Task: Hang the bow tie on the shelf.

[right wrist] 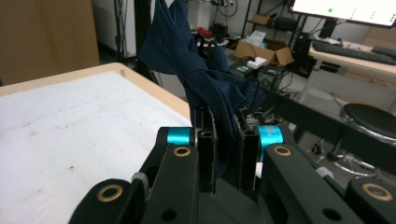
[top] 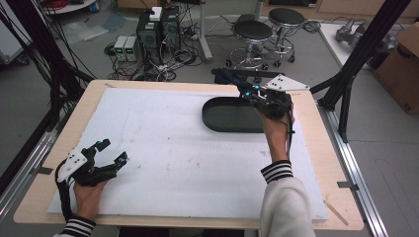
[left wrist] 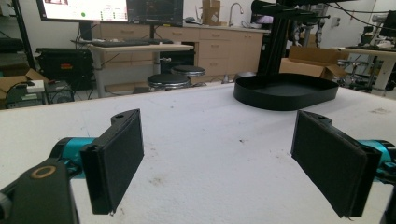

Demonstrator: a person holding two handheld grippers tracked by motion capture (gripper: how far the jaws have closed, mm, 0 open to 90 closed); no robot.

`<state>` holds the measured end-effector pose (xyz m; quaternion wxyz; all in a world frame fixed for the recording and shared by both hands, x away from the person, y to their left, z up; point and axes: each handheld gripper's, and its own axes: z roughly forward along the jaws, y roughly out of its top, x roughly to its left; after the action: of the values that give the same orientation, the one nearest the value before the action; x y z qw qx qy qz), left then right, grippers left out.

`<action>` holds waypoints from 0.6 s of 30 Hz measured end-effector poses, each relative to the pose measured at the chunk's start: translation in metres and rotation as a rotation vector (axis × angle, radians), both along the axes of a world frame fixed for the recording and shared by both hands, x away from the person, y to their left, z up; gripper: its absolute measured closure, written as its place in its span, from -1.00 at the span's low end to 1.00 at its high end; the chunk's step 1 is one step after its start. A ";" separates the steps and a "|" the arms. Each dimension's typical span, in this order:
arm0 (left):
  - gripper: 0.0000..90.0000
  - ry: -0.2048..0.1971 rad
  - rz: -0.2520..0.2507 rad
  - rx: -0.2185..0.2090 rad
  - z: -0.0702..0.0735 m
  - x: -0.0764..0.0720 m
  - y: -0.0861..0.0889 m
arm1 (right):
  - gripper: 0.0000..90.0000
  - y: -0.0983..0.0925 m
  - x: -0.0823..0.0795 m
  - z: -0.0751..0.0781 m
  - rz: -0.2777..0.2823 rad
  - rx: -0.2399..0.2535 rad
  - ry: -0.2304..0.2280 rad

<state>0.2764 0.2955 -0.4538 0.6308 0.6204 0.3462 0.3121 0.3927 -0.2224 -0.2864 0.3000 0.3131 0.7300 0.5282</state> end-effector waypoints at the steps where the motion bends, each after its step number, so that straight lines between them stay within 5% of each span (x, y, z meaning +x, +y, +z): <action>1: -0.62 -0.001 -0.001 0.003 0.000 0.000 0.000 | 0.84 0.000 0.002 0.001 0.001 -0.002 -0.004; 18: -0.62 -0.007 -0.003 -0.003 0.000 0.000 0.001 | 0.84 -0.004 0.027 0.008 -0.059 0.021 -0.008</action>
<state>0.2760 0.2961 -0.4540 0.6334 0.6188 0.3434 0.3130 0.4198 -0.2268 -0.2784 0.3152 0.3357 0.7135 0.5281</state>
